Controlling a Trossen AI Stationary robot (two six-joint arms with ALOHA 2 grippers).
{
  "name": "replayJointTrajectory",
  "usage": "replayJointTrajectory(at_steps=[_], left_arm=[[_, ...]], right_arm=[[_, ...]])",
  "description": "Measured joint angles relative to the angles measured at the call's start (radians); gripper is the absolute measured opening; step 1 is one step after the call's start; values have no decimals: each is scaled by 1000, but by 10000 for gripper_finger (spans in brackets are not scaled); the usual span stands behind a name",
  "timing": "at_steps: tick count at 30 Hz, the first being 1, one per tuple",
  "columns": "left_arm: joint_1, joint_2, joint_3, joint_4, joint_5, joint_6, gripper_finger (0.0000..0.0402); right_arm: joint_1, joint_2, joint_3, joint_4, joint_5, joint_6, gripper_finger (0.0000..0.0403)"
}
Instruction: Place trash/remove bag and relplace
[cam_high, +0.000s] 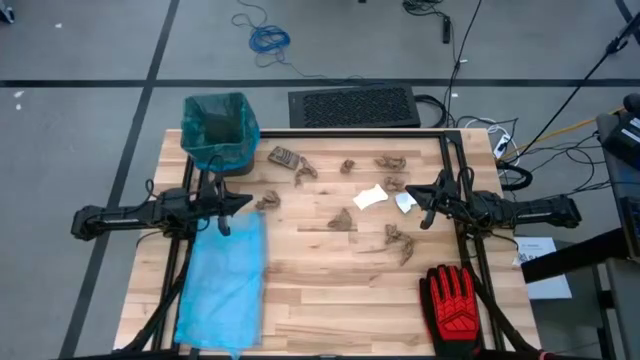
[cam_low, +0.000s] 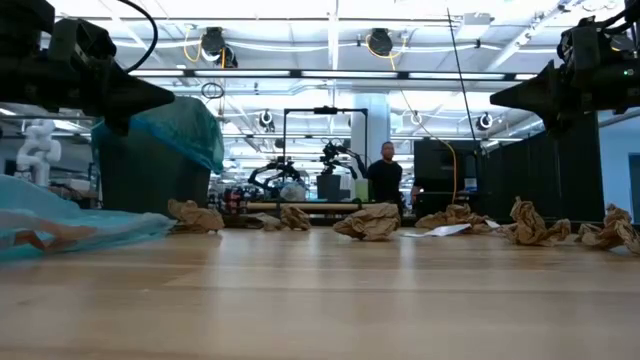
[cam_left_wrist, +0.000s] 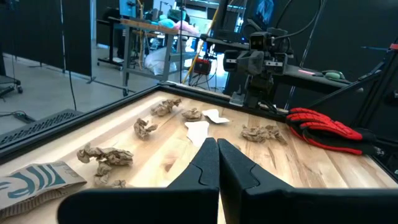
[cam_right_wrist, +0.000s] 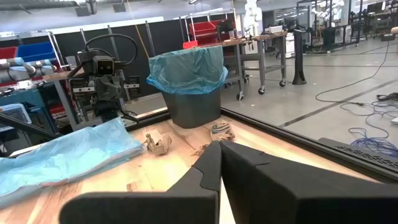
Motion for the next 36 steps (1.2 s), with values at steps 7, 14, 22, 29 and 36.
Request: replayJointTrajectory(at_steps=[7,14,22,29,36], left_arm=[[0,0,0,0,0,0,0],[0,0,0,0,0,0,0],[0,0,0,12,-4,0,0],[0,-2,0,80,9,49,0],[0,6,0,139,30,85,0]], right_arm=[[0,0,0,0,0,0,0],[0,0,0,0,0,0,0],[0,0,0,0,0,0,0],[0,0,0,0,0,0,0],[0,0,0,0,1,0,0]])
